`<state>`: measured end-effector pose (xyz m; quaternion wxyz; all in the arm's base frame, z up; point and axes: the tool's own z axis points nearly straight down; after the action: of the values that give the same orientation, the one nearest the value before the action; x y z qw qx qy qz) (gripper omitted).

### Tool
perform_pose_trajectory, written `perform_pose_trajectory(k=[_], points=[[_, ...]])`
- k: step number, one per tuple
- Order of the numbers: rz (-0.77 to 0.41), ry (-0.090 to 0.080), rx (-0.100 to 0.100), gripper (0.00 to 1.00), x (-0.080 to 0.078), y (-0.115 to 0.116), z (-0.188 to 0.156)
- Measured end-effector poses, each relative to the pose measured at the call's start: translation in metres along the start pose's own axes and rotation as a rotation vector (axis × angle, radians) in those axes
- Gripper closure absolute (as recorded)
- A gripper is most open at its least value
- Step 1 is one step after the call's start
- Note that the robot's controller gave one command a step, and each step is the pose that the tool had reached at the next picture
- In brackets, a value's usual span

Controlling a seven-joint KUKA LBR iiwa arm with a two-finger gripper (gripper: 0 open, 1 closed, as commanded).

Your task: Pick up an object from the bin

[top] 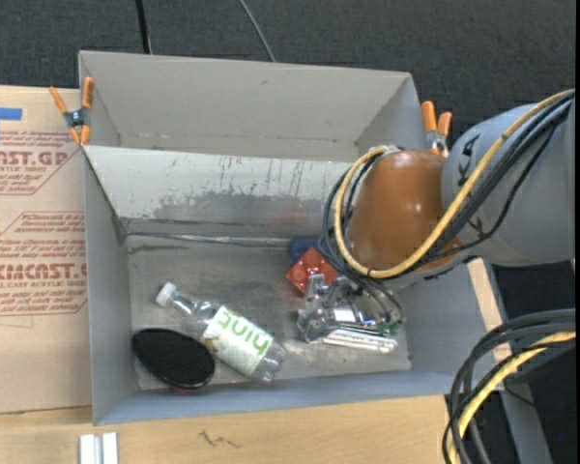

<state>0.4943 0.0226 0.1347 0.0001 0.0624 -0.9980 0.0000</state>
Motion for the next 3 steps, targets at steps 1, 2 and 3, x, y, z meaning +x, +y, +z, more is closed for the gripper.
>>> perform_pose_trajectory(k=[1,2,3], points=[[-0.132,0.000,-0.001,1.00,0.001,0.017,-0.021],[0.139,-0.001,-0.001,1.00,0.006,-0.001,-0.024],[0.137,-0.001,0.000,1.00,0.001,0.019,-0.018]])
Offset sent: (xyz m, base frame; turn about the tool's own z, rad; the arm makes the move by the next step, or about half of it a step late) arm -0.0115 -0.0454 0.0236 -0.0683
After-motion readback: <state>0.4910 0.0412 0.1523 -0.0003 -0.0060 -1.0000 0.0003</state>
